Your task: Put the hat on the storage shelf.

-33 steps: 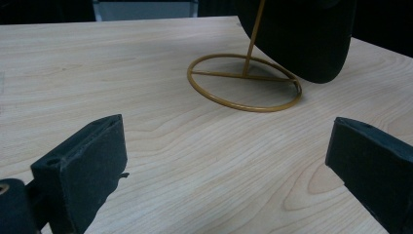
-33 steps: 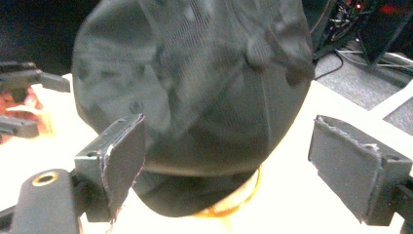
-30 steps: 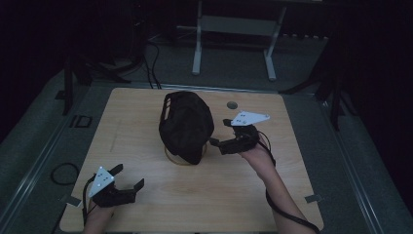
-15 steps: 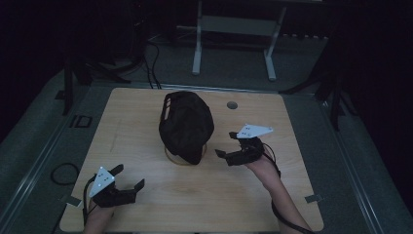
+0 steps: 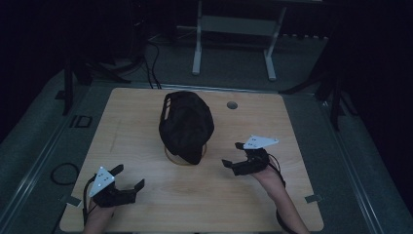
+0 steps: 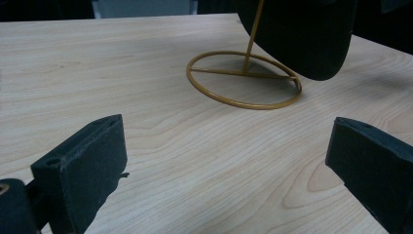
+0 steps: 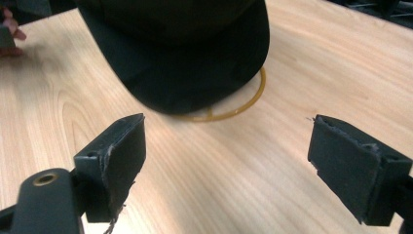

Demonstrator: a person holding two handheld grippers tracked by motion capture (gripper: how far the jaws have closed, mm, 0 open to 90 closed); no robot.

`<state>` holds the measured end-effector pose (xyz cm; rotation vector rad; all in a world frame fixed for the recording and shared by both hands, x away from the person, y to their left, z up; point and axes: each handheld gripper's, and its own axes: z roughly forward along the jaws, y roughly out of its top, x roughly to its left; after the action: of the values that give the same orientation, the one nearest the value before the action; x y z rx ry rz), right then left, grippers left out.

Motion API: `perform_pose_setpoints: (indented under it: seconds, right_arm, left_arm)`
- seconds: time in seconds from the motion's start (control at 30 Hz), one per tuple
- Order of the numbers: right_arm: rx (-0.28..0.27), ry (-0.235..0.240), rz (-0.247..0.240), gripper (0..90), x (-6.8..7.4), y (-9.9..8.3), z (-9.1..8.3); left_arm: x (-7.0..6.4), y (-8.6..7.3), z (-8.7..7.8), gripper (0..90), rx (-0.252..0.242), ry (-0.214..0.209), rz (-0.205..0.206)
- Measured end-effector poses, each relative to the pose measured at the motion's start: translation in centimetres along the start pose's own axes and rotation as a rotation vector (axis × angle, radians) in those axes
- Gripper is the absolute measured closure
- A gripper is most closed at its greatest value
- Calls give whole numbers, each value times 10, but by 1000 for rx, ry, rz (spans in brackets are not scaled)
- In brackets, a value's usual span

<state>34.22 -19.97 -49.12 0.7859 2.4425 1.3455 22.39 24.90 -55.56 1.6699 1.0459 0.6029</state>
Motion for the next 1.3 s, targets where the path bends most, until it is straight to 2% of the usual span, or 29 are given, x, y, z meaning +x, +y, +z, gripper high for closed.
perform_pose_setpoints:
  seconds: [0.3,0.47,0.7,0.83,0.9,1.0,1.17,1.3]
  right_arm:
    - [21,7,16,134,-2,-26,-2]
    - [43,-30,33,139,-2,-41,-5]
    - [46,-40,25,138,-1,-58,-9]
    - [36,-73,30,138,-1,-68,-12]
    - [38,-93,17,138,-1,-72,-15]
    - [32,-89,27,138,-1,-78,-18]
    - [54,-89,29,138,-1,-85,-24]
    - [60,-117,42,138,-2,-92,-29]
  left_arm:
    - [0,0,-1,21,0,3,6]
    - [0,0,0,21,5,0,3]
    - [0,0,0,22,2,3,4]
    - [0,-1,0,21,1,3,5]
    - [1,-1,0,22,2,5,5]
    - [0,-1,0,21,3,5,5]
    - [1,-1,0,22,2,6,3]
    - [1,-1,0,22,1,6,3]
